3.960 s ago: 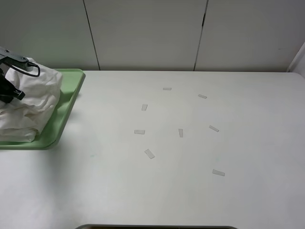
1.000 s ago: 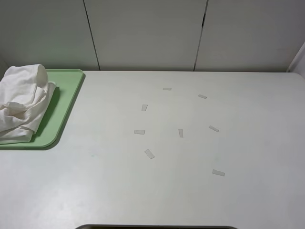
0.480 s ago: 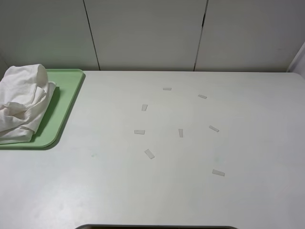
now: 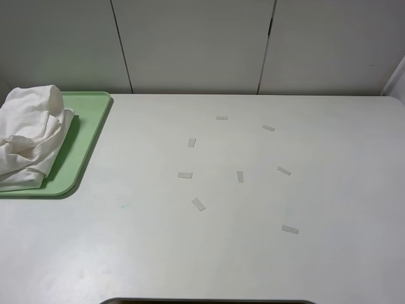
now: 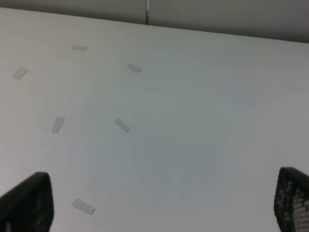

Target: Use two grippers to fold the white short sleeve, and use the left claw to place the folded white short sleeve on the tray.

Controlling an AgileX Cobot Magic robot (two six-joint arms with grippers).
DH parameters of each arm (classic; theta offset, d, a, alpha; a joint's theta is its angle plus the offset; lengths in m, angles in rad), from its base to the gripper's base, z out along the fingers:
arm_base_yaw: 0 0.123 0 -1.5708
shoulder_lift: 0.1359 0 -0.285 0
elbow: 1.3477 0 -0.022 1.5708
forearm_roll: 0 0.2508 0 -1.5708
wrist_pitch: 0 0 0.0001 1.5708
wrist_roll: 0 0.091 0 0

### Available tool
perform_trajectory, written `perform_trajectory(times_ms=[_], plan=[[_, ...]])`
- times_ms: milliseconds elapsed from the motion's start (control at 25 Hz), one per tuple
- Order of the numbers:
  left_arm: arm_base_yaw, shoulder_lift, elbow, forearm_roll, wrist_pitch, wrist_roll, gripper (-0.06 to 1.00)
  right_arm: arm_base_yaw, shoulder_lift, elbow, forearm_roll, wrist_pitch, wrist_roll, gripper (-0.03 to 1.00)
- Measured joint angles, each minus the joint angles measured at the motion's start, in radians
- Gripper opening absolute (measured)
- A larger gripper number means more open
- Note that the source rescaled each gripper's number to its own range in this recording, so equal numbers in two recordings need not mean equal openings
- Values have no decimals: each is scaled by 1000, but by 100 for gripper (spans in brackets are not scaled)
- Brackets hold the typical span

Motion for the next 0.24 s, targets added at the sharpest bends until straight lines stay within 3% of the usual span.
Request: perform_trajectory(times_ms=[240], plan=[[-51, 0, 0, 0, 0, 0, 95, 0, 0, 0, 0, 0, 0, 100]])
